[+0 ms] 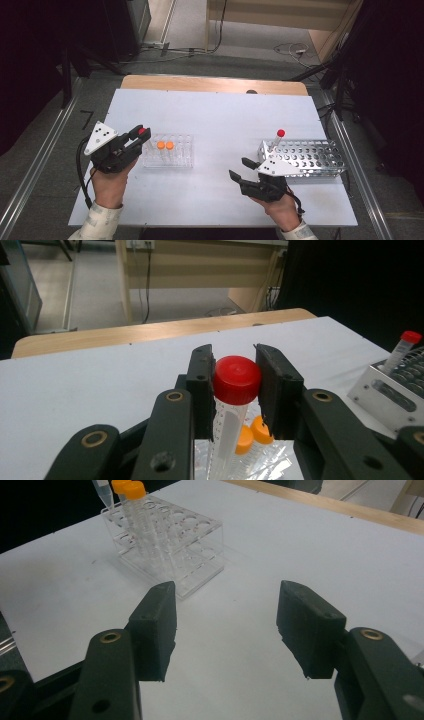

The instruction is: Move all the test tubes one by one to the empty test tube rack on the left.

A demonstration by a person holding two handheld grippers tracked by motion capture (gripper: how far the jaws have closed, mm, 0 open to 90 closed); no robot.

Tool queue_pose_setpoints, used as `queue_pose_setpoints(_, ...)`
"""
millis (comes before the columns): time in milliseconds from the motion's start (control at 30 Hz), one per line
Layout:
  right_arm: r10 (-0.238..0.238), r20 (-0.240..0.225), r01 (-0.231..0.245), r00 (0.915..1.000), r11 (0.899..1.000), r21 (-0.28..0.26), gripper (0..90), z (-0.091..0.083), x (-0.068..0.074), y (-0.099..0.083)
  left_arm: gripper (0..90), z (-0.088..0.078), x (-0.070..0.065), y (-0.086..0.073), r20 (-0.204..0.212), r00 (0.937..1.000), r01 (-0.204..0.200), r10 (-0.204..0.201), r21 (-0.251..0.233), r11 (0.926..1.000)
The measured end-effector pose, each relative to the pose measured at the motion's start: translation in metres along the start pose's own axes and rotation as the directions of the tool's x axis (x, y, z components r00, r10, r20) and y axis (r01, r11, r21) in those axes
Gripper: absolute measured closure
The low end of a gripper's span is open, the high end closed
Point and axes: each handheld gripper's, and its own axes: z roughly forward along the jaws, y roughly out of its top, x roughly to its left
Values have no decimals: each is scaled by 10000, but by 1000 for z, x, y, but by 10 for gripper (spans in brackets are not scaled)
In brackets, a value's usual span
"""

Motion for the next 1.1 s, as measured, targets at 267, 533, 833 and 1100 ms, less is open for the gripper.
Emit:
queue_pose_setpoints(267, 40, 81, -40, 10000, 10000, 12, 384, -1, -2, -1, 701, 12, 1, -9, -254, 9995, -209, 209, 27, 9998)
queue_pose_setpoints(533, 148, 129, -149, 9998, 9999, 71, 334, 0, -4, -2, 698, 21, -1, -24, -409, 9990, -141, 155, 355, 9993)
queue_pose_setpoints(833, 160, 139, -161, 9998, 9998, 85, 326, 0, -5, -2, 674, 22, 0, -29, -364, 9993, -3, 24, 594, 9982)
queue_pose_setpoints(1100, 203, 251, -203, 9995, 9998, 10, 326, -2, -7, -1, 614, 21, 0, -28, -276, 9996, 106, -91, 553, 9984)
